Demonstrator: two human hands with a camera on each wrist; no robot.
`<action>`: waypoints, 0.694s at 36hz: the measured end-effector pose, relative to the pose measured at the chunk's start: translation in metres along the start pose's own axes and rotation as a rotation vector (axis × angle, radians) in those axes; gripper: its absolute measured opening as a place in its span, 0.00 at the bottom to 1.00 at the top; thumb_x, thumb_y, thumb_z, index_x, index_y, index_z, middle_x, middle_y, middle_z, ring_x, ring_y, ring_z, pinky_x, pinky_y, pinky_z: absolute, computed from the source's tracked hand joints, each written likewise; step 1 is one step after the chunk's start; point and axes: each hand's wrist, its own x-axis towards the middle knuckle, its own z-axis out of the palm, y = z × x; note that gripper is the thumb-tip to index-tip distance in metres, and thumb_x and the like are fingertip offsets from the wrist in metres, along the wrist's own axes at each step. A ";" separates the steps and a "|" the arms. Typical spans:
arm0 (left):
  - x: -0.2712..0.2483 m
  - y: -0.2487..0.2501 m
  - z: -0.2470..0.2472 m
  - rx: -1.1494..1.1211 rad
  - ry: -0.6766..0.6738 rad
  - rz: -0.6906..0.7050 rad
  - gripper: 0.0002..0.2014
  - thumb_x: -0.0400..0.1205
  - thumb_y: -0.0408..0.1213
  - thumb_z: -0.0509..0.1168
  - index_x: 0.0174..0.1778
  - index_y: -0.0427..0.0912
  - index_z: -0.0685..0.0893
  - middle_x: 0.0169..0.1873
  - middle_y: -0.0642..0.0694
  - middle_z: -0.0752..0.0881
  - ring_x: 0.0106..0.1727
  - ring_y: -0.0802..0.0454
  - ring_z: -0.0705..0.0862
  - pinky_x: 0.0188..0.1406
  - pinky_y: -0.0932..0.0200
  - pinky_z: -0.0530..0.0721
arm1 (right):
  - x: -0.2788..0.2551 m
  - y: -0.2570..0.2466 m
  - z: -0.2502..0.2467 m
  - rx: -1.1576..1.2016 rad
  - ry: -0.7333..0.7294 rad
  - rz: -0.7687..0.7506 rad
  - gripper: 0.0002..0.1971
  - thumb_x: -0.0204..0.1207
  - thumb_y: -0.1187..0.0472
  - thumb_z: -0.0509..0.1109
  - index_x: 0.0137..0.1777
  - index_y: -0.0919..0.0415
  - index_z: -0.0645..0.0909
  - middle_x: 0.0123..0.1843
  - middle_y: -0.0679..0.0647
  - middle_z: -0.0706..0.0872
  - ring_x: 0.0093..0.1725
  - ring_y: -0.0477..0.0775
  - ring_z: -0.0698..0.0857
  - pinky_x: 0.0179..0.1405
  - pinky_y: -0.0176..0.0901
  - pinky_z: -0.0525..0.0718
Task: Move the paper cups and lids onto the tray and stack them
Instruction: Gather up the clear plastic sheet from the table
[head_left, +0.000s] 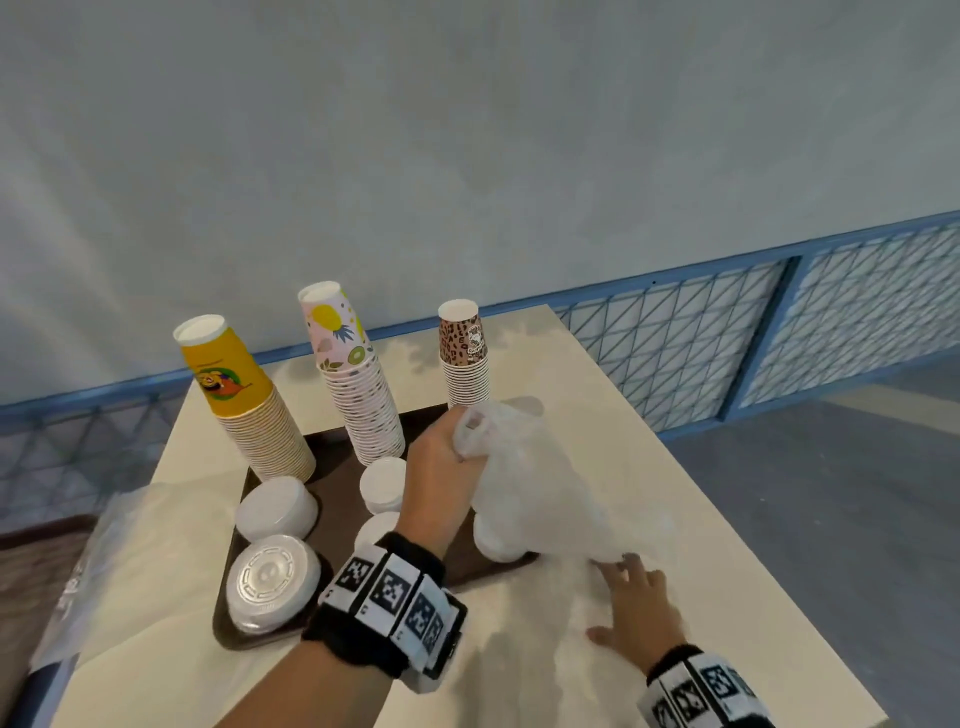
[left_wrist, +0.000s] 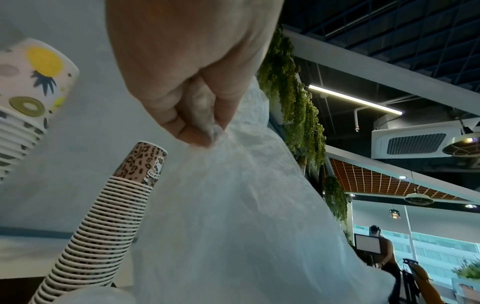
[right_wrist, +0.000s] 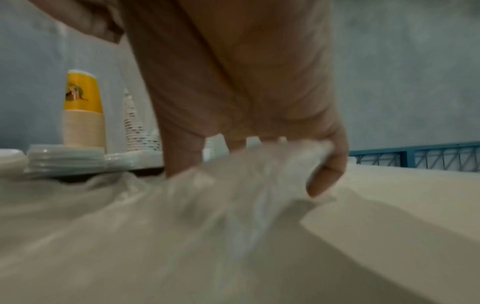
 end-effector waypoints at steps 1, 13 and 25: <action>-0.002 0.002 -0.002 -0.021 -0.008 -0.012 0.06 0.75 0.33 0.69 0.38 0.50 0.84 0.33 0.54 0.85 0.37 0.61 0.79 0.40 0.67 0.78 | 0.000 -0.002 -0.002 0.002 0.015 -0.008 0.30 0.75 0.52 0.68 0.76 0.55 0.65 0.75 0.56 0.70 0.71 0.61 0.72 0.67 0.51 0.77; -0.034 0.016 -0.030 0.151 -0.123 0.035 0.15 0.77 0.35 0.70 0.35 0.63 0.77 0.33 0.63 0.83 0.36 0.76 0.81 0.38 0.83 0.75 | -0.022 -0.035 -0.083 0.193 0.393 -0.108 0.10 0.79 0.64 0.62 0.37 0.54 0.79 0.36 0.48 0.68 0.40 0.54 0.74 0.30 0.34 0.64; -0.058 0.023 -0.044 0.421 -0.422 0.036 0.45 0.70 0.38 0.77 0.78 0.58 0.60 0.60 0.46 0.85 0.58 0.52 0.84 0.62 0.59 0.81 | -0.087 -0.097 -0.118 0.507 0.549 -0.511 0.08 0.81 0.59 0.63 0.42 0.58 0.81 0.42 0.52 0.86 0.44 0.49 0.82 0.43 0.32 0.72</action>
